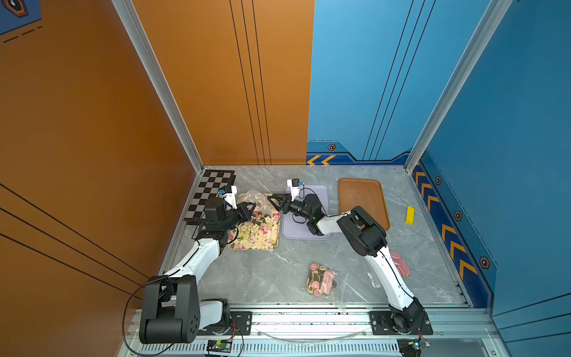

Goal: Pour cookies out of the ziploc bag
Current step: 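Pour the cookies out of the ziploc bag onto the tray.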

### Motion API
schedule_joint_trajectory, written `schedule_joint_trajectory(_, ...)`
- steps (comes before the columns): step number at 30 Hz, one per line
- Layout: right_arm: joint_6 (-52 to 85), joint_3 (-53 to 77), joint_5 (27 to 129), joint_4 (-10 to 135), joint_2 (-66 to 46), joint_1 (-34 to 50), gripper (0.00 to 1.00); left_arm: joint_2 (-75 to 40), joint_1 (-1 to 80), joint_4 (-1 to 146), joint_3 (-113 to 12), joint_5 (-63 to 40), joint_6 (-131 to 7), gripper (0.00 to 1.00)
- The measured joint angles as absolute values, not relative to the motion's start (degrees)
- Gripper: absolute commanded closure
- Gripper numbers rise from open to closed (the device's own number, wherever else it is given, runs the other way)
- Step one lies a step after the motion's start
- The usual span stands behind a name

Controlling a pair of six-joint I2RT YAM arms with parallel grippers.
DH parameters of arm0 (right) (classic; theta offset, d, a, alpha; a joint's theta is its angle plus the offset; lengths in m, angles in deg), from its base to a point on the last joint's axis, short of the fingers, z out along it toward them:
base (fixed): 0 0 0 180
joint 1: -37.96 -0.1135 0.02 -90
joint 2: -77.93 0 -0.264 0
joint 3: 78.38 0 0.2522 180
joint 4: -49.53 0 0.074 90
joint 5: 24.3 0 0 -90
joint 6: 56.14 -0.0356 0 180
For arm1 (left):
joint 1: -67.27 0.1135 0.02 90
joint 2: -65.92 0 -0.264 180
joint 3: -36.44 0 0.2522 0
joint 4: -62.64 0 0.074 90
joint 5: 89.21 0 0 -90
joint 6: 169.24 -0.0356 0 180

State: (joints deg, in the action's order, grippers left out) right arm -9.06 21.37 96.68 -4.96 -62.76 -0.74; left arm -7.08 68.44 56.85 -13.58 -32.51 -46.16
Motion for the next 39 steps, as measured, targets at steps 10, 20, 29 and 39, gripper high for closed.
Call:
schedule_joint_trajectory(10, -8.9, 25.3, 103.7, -5.2, -62.9, -3.3, 0.27, -8.1, 69.1, 56.7, -13.7, -34.0, -46.9, 1.00)
schedule_joint_trajectory(20, -5.6, 27.1, 106.3, -0.7, -62.9, -4.9, 0.29, -8.9, 69.6, 56.9, -13.8, -33.9, -46.9, 1.00)
schedule_joint_trajectory(29, -3.9, 27.0, 106.3, -0.3, -62.9, -4.8, 0.64, -10.4, 68.5, 57.0, -13.8, -32.5, -46.9, 1.00)
schedule_joint_trajectory(39, -3.4, 26.6, 105.8, -0.1, -62.9, -4.6, 1.00, -11.2, 68.2, 57.1, -13.8, -30.5, -46.9, 1.00)
